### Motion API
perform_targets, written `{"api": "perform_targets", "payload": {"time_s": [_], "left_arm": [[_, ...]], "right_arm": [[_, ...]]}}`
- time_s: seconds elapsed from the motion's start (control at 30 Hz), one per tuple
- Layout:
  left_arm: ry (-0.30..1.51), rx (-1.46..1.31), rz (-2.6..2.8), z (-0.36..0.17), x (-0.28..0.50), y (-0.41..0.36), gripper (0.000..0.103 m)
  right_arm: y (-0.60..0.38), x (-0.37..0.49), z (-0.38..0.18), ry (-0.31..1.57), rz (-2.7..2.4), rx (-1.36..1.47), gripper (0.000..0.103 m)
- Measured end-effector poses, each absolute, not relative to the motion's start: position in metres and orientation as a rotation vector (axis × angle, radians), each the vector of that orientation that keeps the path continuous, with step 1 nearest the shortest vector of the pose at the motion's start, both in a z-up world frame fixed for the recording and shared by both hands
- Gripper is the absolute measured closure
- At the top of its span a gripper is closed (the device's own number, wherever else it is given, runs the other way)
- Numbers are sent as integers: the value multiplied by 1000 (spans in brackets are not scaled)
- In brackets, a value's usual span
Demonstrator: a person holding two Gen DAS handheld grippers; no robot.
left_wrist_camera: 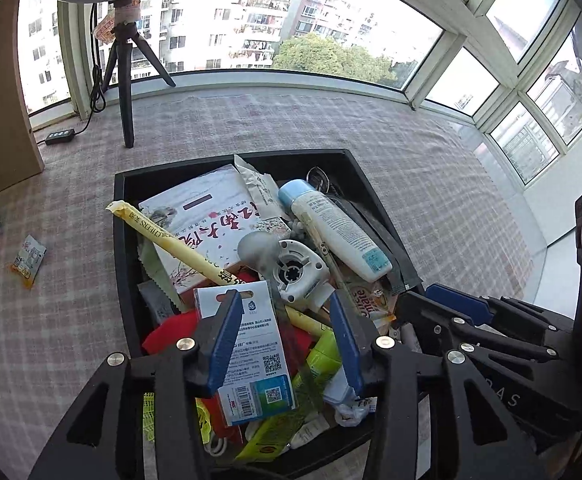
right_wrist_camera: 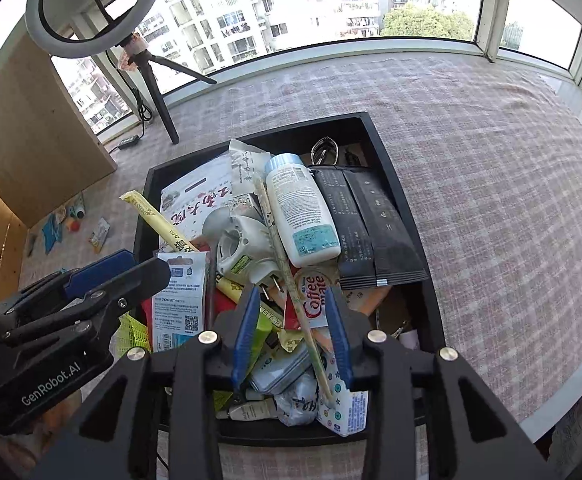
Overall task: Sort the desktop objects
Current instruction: 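Move both grippers back toward the blue clothespin and snack packet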
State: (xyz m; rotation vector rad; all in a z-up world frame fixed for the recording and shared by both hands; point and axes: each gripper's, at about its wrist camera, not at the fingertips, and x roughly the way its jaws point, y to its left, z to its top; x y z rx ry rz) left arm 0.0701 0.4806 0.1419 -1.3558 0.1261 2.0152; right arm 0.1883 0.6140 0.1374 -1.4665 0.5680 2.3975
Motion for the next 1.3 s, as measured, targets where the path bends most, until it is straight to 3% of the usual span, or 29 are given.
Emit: {"api": "perform_targets", "payload": {"time_s": [0.63,1.0,1.13,1.3], "left_arm": [[30,-1447,2160,130,22,387,61],[-94,-1532,2289,119,-15,284,61],[-114,-1574,2358,110,-29,244,61],[-160,-1672,2411,89,-49,196,60]], "right_arm": [[563,139,134,562,2478,-1542,69],[481,77,141,394,2621,-1623,68],[447,48,138,328,2667,-1683,58],[407,8,131,222,2700,-1765,53]]}}
